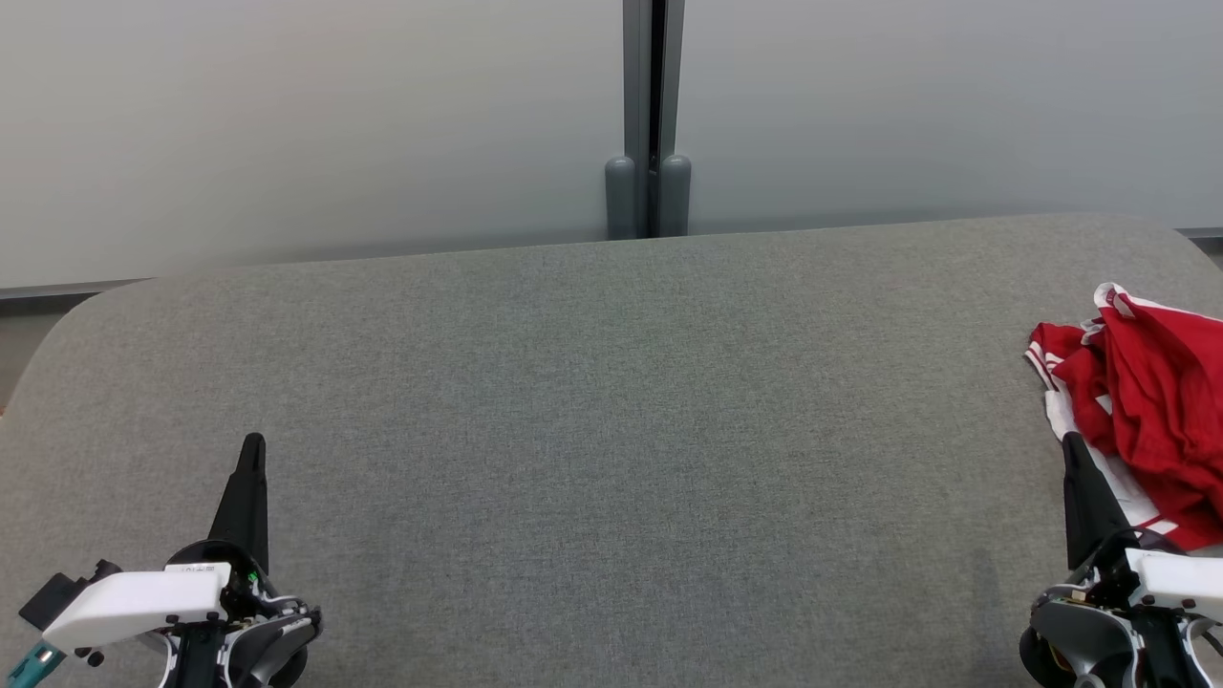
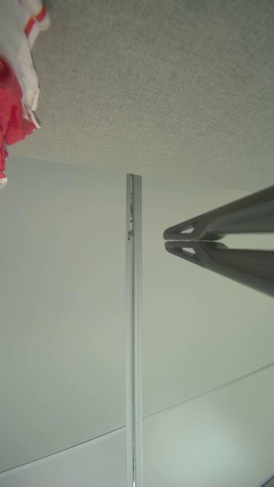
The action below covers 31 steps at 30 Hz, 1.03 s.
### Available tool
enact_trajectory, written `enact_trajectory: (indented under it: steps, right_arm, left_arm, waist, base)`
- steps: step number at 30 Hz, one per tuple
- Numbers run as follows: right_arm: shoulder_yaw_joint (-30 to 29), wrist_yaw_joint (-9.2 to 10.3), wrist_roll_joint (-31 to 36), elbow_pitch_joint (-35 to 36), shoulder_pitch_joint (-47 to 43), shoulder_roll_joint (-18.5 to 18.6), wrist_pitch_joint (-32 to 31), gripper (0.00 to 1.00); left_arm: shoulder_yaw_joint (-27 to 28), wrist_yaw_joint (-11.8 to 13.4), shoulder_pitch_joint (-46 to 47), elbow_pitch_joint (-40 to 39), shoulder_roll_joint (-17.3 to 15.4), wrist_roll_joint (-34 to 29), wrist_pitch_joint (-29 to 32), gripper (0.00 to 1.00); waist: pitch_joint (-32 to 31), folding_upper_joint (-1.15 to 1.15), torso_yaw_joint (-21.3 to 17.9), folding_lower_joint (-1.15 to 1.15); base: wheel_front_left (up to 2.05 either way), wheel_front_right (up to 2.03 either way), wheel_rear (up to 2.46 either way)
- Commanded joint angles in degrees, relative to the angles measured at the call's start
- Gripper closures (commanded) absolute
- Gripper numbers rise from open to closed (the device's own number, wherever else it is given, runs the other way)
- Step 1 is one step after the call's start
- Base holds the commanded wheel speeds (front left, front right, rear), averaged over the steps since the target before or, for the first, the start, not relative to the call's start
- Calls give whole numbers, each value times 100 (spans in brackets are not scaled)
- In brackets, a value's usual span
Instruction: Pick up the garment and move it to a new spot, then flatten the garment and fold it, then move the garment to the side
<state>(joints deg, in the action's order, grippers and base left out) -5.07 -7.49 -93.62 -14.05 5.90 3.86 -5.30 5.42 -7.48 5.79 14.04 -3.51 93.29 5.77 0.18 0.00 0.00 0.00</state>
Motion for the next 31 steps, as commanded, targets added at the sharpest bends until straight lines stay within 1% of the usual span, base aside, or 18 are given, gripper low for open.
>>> enact_trajectory:
  steps: [1,31]
  right_arm:
    - [-20,-1,14,-4,52,4,-23,100]
    - [-67,-1,50,-8,58,-24,-67,100]
  left_arm:
    - [29,-20,78,9,-18,-5,-3,100]
    - [65,-20,83,10,8,-38,33,100]
  waist:
    - [0,0,0,0]
    - [0,0,0,0]
  base:
    - [0,0,0]
    - [0,0,0]
